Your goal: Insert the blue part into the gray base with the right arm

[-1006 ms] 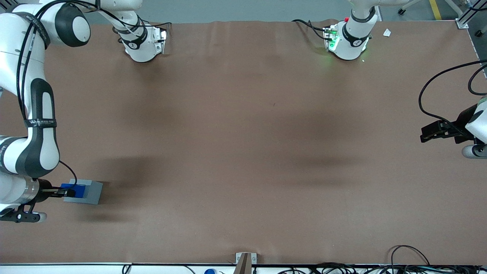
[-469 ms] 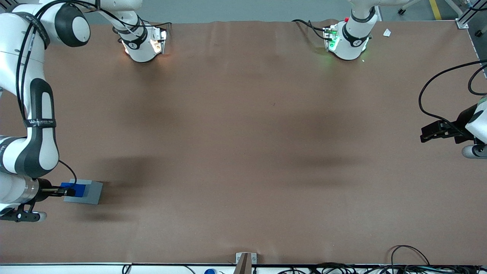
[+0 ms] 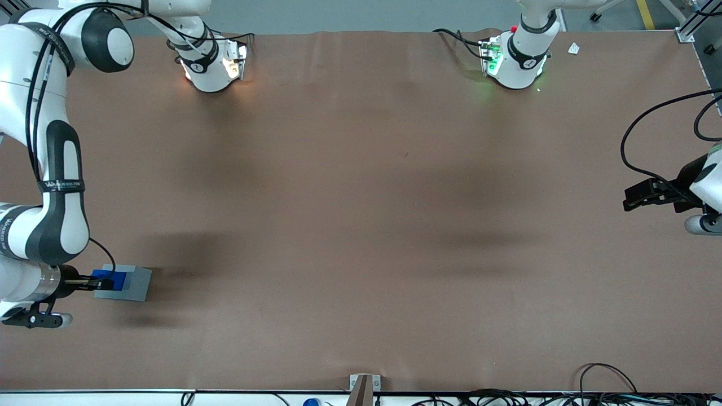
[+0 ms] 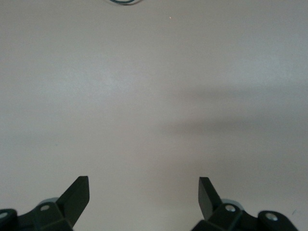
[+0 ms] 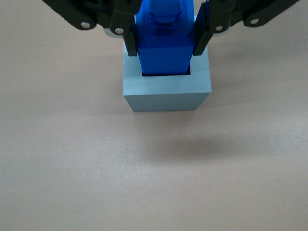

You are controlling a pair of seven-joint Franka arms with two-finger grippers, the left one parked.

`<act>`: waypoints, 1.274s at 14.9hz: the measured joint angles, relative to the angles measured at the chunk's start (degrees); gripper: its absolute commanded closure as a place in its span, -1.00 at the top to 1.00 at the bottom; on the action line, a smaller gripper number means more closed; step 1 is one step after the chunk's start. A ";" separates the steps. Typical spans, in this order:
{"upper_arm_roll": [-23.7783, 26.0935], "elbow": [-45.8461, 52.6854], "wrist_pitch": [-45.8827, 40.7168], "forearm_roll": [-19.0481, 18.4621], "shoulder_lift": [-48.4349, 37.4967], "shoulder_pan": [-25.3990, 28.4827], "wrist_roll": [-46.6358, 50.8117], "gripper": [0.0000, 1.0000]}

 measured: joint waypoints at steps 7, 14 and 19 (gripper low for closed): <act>0.07 -0.18 1.98 1.31 0.39 -1.35 0.01 0.91; 0.23 0.11 2.10 2.96 0.44 -1.36 0.01 1.00; 0.24 1.00 -1.20 4.33 -1.97 -1.45 -1.11 1.00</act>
